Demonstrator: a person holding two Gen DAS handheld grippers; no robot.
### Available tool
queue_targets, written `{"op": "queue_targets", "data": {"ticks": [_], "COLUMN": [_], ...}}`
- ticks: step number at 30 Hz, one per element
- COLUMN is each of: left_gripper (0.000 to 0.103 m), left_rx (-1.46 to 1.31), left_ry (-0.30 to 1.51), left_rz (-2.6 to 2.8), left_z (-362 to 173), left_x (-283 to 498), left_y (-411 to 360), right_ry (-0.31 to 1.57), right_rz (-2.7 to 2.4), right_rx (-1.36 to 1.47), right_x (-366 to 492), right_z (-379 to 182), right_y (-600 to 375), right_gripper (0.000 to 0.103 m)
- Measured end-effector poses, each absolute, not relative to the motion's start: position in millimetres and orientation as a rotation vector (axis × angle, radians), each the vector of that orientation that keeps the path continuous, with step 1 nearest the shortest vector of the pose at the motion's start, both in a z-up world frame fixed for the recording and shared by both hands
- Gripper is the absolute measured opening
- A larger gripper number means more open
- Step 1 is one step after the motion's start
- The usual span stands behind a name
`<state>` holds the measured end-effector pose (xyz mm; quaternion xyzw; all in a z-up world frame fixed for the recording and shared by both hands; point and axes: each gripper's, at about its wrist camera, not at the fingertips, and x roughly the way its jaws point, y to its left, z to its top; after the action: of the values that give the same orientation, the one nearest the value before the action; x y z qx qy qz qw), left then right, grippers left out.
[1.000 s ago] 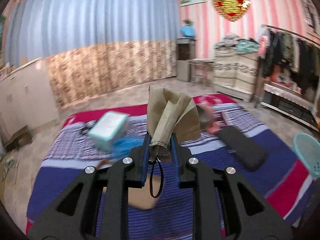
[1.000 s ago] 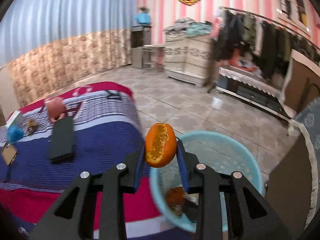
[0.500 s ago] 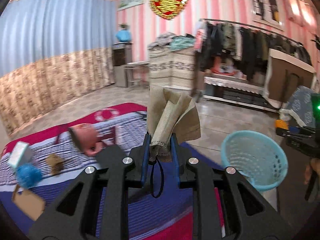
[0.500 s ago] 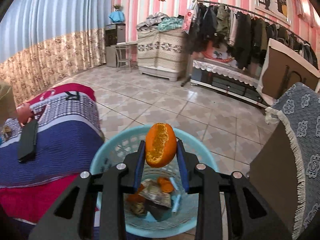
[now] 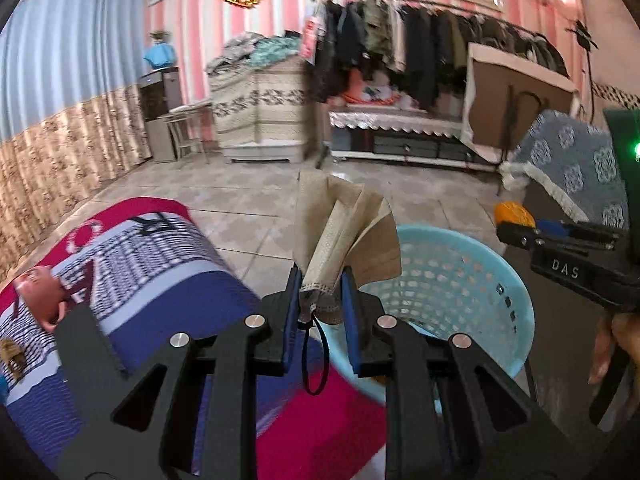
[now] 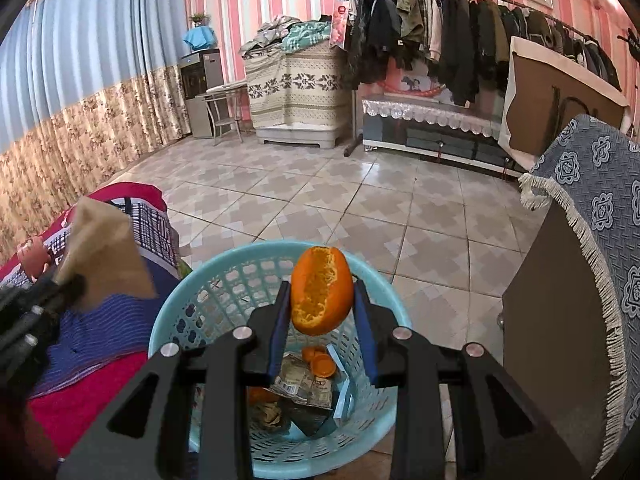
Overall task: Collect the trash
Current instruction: 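Carry both to the basket and open the left gripper, then the right, to drop them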
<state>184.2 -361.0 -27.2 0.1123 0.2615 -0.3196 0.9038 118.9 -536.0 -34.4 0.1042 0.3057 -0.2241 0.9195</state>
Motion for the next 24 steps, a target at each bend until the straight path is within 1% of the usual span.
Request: {"op": "queue_targets", "data": {"ticks": [3, 5, 6, 7, 8, 10, 12, 13, 14, 15, 16, 21, 24], "left_gripper": [0.02, 0.026, 0.027, 0.038, 0.052, 0.06, 0.065, 0.07, 0.079, 0.084, 0.091, 0.097, 0.097], "left_rx": [0.252, 0.269, 0.276, 0.276, 0.275, 0.269, 0.266, 0.267, 0.268, 0.264, 0.246, 0.187, 0.161], "left_ry": [0.56, 0.593, 0.597, 0.598, 0.602, 0.602, 0.609, 0.604, 0.592, 0.579, 0.561, 0.525, 0.522], "left_rz": [-0.692, -0.72, -0.716, -0.715, -0.722, -0.714, -0.712, -0.7, -0.675, -0.65, -0.613, -0.508, -0.447], "left_z": [-35, -39, -41, -42, -42, -43, -44, -43, -39, -37, -33, -16, -12], "left_x": [187, 190, 190, 190, 192, 193, 194, 193, 194, 194, 196, 206, 212], "left_y": [-380, -392, -397, -398, -400, -402, -399, -398, -394, -390, -382, -342, -315], "right_ry": [0.631, 0.631, 0.632, 0.635, 0.636, 0.638, 0.639, 0.639, 0.64, 0.64, 0.641, 0.636, 0.625], "right_rz": [-0.47, -0.478, -0.481, -0.484, -0.487, -0.491, -0.493, -0.493, -0.491, -0.488, -0.487, -0.481, -0.472], "right_rx": [0.23, 0.243, 0.249, 0.256, 0.261, 0.27, 0.277, 0.277, 0.275, 0.271, 0.266, 0.254, 0.243], "right_x": [116, 114, 113, 113, 112, 111, 110, 110, 111, 111, 112, 118, 124], "right_z": [-37, -38, -38, -39, -41, -41, -42, -42, -42, -42, -43, -40, -36], "right_y": [-541, -545, -547, -549, -551, -553, -553, -553, -551, -552, -551, -541, -533], "right_gripper": [0.031, 0.031, 0.031, 0.031, 0.031, 0.031, 0.031, 0.031, 0.031, 0.031, 0.031, 0.031, 0.031]}}
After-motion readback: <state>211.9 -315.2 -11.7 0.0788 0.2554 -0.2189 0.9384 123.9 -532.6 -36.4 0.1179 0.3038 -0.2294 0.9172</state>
